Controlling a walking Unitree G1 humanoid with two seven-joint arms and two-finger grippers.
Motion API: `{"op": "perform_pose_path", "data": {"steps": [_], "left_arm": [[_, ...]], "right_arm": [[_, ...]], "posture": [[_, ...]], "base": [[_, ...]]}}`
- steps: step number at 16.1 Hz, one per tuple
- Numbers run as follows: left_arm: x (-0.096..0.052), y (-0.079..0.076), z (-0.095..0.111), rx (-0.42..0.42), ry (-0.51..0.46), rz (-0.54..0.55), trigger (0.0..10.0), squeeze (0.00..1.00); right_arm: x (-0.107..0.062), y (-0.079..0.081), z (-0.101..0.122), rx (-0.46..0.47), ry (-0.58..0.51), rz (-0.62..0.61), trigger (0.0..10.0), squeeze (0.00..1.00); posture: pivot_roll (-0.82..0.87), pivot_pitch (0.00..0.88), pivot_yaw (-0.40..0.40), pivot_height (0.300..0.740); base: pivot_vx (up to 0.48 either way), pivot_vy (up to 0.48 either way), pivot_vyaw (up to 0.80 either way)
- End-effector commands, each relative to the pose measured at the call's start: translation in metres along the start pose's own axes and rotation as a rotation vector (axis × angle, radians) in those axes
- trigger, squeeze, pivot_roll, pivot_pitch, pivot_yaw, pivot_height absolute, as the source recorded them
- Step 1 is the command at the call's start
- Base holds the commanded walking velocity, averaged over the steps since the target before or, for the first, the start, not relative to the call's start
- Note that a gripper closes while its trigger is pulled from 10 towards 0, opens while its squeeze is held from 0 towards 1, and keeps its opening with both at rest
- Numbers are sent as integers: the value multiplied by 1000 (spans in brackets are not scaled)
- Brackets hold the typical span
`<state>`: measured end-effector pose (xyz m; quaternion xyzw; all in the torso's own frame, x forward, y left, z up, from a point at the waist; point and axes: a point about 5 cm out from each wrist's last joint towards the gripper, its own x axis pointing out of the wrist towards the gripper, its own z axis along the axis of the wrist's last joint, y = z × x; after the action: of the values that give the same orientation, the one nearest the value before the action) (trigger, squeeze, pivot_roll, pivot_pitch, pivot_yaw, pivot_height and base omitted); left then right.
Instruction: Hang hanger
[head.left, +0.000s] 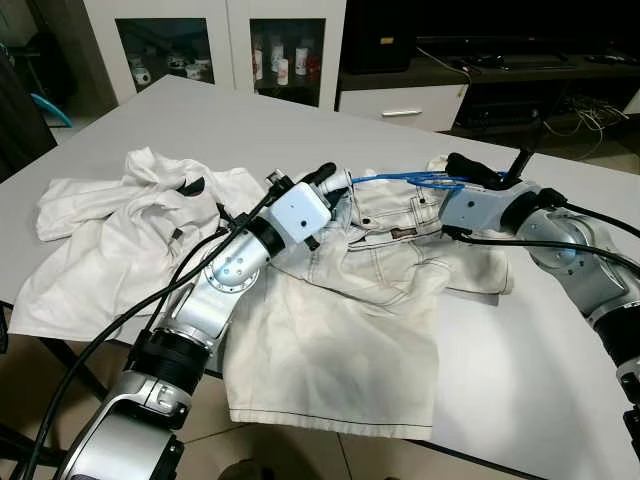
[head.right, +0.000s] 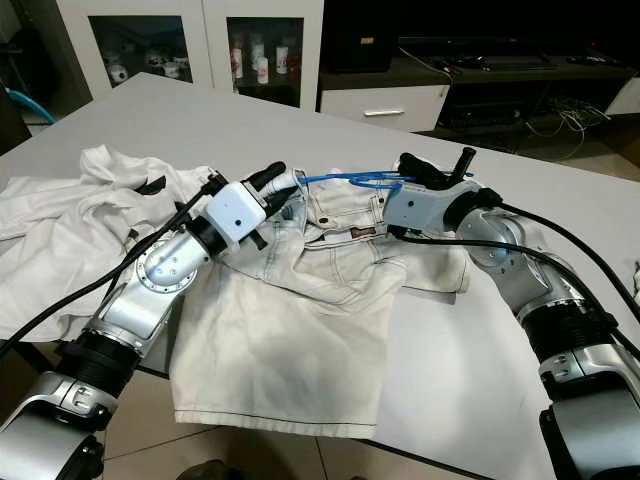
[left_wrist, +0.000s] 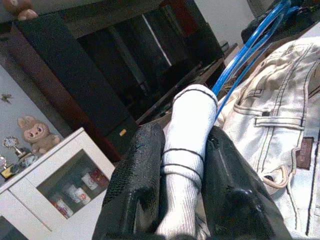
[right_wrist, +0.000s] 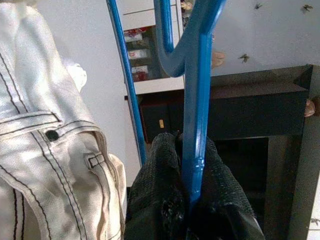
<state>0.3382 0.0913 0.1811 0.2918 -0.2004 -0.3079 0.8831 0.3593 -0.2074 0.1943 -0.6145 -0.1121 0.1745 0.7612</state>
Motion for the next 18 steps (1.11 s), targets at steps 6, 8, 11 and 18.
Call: {"op": "perform_pose_path", "data": {"steps": [6,8,11,18], "left_arm": [[0,17,1,-26,-5,83,10000,0],[0,20,1,-36,-3,101,10000,0],[-1,26,0,-90,1,148,10000,0],[-3,27,-3,-106,14,154,10000,0]], "right_arm": [[-18,-9,-36,40,160,-37,10000,0],[-20,-12,-40,88,179,-71,10000,0],[-20,-12,-43,170,193,-104,10000,0],[-31,-17,-52,252,198,-138,10000,0]], "posture": [[46,0,-45,723],[45,0,-45,723],[50,0,-45,723],[48,0,-42,723]], "base": [[0,0,0],[0,0,0],[0,0,0],[0,0,0]]}}
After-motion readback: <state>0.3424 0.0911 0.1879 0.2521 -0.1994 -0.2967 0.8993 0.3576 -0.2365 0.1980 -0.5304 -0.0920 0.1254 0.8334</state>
